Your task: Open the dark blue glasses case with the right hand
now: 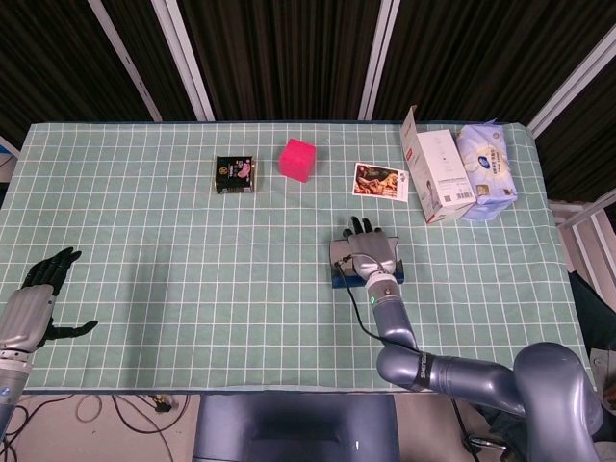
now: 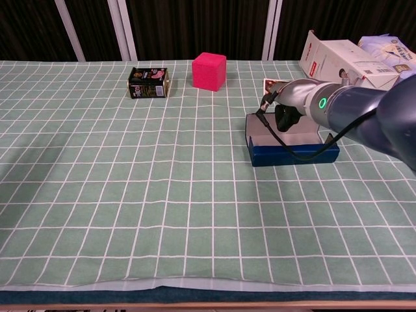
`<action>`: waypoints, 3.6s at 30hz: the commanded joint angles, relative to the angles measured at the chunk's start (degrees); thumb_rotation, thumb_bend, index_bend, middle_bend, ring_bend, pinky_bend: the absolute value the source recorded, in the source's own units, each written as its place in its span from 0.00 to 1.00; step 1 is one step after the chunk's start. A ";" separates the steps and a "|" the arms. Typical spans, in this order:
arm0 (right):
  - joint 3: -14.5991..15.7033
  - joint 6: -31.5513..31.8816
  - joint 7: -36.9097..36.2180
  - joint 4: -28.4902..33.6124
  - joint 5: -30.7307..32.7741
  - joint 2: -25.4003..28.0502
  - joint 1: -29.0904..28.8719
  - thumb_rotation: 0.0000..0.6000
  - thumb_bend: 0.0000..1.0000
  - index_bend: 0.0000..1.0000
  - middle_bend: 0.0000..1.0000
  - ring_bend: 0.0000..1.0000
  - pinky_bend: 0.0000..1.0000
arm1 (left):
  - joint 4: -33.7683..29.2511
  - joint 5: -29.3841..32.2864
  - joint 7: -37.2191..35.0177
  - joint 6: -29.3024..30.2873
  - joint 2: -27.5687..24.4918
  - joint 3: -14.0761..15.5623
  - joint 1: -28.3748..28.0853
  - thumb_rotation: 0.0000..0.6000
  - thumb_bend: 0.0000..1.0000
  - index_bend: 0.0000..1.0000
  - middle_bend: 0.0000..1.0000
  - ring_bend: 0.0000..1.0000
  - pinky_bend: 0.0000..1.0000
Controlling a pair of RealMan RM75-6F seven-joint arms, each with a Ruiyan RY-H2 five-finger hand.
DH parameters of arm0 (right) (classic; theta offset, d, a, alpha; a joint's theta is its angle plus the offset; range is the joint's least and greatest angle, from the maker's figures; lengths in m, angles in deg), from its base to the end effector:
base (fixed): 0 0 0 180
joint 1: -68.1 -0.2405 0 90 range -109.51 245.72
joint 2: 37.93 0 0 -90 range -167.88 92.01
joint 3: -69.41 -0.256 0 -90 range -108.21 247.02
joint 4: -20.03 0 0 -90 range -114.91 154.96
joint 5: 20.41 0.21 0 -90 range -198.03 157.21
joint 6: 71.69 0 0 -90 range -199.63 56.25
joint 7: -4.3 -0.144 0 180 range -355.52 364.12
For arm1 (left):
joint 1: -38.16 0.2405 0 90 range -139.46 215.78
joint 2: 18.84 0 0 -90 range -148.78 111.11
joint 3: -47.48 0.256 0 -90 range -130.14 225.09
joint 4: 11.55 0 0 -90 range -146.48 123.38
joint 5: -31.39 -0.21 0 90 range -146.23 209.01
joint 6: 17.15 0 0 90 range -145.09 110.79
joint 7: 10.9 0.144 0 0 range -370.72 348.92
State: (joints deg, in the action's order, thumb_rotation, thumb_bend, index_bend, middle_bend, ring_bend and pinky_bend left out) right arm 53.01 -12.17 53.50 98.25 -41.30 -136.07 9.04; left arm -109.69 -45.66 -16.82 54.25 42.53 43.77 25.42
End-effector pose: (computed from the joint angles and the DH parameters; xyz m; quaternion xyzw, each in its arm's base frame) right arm -0.1029 -0.3934 -0.0483 0.7052 -0.4249 0.2372 0.5156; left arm -0.2973 0.2204 0.1422 -0.5849 -0.4935 -0.3809 0.5189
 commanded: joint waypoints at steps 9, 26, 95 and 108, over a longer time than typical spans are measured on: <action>-0.73 3.16 -1.66 6.02 -4.12 3.25 0.82 1.00 0.70 0.09 0.00 0.00 0.23 | 0.02 -0.34 -0.09 0.42 -0.04 -0.02 0.12 1.00 0.00 0.00 0.00 0.00 0.00; 6.19 10.22 -5.11 30.08 -11.24 16.05 9.61 1.00 0.58 0.09 0.86 0.94 0.98 | 0.27 -1.64 0.07 1.26 0.22 0.27 0.29 1.00 0.00 0.00 0.00 0.00 0.00; 16.32 25.66 10.38 36.46 -2.04 8.72 10.78 1.00 0.61 0.33 0.94 1.00 1.00 | -0.24 -0.93 -0.53 -0.08 0.24 0.31 -0.33 1.00 0.00 0.00 0.00 0.00 0.00; 13.96 28.41 17.11 33.24 4.92 9.38 10.78 1.00 0.61 0.33 0.93 1.00 1.00 | -0.08 -0.53 -1.54 0.56 0.08 -0.24 -0.11 1.00 0.00 0.00 0.00 0.00 0.00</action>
State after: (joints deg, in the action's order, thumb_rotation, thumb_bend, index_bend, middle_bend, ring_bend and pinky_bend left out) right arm 67.27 16.31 70.34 131.83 -36.72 -126.90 19.72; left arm -109.77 -46.20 -18.35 54.82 42.61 43.54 25.31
